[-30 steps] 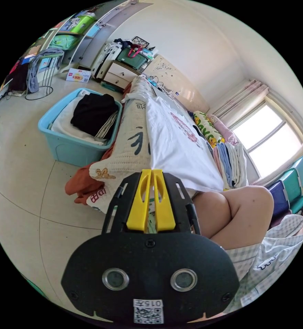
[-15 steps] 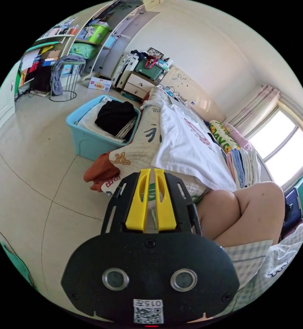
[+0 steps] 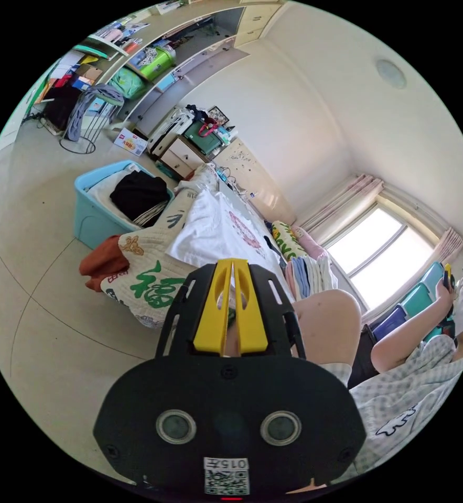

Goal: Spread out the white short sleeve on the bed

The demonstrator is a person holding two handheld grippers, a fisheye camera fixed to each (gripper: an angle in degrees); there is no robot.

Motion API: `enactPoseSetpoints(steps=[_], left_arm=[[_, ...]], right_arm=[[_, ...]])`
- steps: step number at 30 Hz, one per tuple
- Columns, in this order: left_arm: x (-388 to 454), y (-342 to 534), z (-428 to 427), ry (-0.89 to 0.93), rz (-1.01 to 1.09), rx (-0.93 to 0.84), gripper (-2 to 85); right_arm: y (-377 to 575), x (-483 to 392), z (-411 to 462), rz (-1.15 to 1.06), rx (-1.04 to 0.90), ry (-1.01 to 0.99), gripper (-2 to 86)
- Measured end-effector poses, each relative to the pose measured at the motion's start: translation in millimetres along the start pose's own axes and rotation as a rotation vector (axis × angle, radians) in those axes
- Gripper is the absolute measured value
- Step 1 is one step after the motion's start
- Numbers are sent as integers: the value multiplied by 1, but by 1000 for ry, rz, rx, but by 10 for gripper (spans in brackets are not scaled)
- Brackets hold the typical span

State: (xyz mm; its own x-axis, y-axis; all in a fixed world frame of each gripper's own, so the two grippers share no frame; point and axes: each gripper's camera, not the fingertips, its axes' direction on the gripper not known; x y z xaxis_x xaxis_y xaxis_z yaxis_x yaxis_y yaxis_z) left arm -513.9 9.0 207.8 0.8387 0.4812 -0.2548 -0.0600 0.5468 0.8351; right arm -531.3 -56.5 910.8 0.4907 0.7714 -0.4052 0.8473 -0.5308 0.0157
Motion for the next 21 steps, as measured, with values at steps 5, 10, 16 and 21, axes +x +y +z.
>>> enactPoseSetpoints(steps=[5,10,16,21], left_arm=[[9,-10,-1,-7,39,-43,-9],[13,-17,22,11,45,-106,-9],[26,-30,51,11,72,-173,-8],[39,-55,80,-7,121,-212,-8]], right_arm=[[-16,-13,-15,0,38,-53,-5],[-21,-18,-25,-43,67,-66,-5],[-10,-2,-28,-136,84,-29,-6],[11,62,-11,-328,-70,103,-5]])
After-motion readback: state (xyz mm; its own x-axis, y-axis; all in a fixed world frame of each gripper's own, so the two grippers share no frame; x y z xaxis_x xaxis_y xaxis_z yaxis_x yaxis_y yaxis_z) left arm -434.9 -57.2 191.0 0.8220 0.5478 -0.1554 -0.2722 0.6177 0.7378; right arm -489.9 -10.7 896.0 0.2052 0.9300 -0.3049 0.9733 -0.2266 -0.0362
